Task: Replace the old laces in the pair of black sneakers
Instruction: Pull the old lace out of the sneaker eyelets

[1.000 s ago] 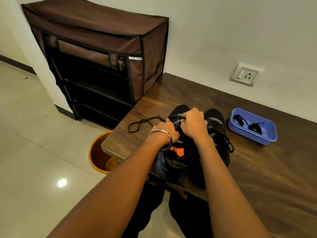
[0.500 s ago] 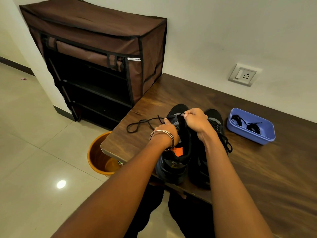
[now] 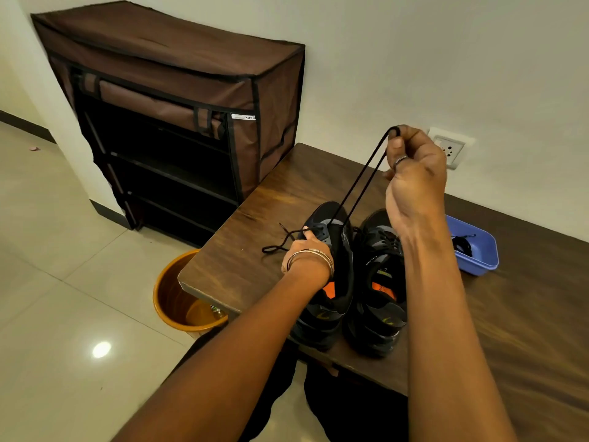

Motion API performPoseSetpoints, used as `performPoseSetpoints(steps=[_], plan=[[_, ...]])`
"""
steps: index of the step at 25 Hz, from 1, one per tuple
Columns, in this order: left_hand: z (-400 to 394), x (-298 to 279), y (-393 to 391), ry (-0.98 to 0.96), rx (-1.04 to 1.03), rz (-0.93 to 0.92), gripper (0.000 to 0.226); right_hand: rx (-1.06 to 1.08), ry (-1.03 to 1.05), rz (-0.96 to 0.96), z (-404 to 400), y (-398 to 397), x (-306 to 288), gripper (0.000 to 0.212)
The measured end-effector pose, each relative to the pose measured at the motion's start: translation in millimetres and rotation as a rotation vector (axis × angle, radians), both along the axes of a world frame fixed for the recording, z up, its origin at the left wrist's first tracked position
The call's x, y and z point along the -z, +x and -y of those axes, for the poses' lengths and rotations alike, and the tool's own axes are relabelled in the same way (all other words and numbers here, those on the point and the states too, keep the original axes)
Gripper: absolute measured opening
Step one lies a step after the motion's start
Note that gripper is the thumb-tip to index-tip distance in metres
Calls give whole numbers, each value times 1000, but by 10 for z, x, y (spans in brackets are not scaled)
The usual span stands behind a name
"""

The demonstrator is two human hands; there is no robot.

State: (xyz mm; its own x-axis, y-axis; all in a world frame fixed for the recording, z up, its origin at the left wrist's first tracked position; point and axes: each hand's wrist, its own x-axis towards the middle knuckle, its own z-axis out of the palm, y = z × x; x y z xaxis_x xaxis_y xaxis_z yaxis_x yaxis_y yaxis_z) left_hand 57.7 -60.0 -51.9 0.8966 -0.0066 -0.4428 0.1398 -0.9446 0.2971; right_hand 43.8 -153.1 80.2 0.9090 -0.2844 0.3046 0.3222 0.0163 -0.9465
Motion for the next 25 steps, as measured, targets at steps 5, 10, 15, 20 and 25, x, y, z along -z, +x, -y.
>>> performPoseSetpoints(steps=[5, 10, 15, 20, 25], plan=[[-267, -334, -16, -114, 84, 96, 57, 71, -333, -111, 29, 48, 197, 22], [-291, -498, 145, -753, 27, 588, 35, -20, -119, -44, 30, 43, 195, 18], [-209, -315, 273, -913, 141, 469, 18, 71, 42, -112, 48, 121, 373, 18], [-309, -230, 379, -1265, -244, 305, 24, -20, -659, -705, 132, 201, 875, 23], [-190, -253, 368, -1419, -352, 224, 24, 61, -1071, -605, -134, 199, 1151, 49]])
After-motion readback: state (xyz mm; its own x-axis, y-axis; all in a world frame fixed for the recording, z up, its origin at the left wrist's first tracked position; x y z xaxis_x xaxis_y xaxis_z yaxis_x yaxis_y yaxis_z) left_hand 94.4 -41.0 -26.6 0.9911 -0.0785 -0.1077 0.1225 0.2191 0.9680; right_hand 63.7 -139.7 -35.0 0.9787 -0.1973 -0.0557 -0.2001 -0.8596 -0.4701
